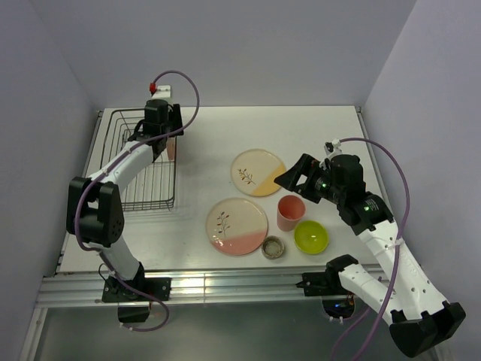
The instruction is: Load the mixed dishes into the dish rack
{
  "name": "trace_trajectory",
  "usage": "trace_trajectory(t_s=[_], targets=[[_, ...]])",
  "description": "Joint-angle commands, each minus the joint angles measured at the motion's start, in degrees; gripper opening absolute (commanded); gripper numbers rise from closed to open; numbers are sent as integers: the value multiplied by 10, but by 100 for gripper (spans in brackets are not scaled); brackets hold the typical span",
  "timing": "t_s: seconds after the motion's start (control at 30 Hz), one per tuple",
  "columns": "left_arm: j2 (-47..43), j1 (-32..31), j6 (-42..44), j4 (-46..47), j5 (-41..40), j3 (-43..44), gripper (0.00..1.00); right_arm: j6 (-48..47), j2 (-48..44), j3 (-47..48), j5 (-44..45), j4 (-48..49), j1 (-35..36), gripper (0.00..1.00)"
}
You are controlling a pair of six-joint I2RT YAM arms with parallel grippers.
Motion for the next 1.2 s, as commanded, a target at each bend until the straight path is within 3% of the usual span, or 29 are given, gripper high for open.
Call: trace_trajectory(t_s=[0.0,0.4,0.43,0.47,0.8,1.03,1.17], targets=[[-6,-1,-10,45,-19,24,61,-10,1,-1,-5,23,3,91],[-49,-1,-36,25,12,27,72,-7,-8,-8,2,21,3,91],[-55,-1,-37,25,17,20,76,-7,-8,-10,3,20,4,91],[-64,0,-39,26,23,16,89,-8,-9,-13,5,21,3,91],[-138,-1,-49,-5,25,24,99,-17,-15,-28,15,8,3,91],[-215,-7,-85,-34,38,6,99,-12,-54,-15,135,-102,4,90],[-246,-33,-110,-77,63,10,99,49,-75,-25,242,-187,4,90]])
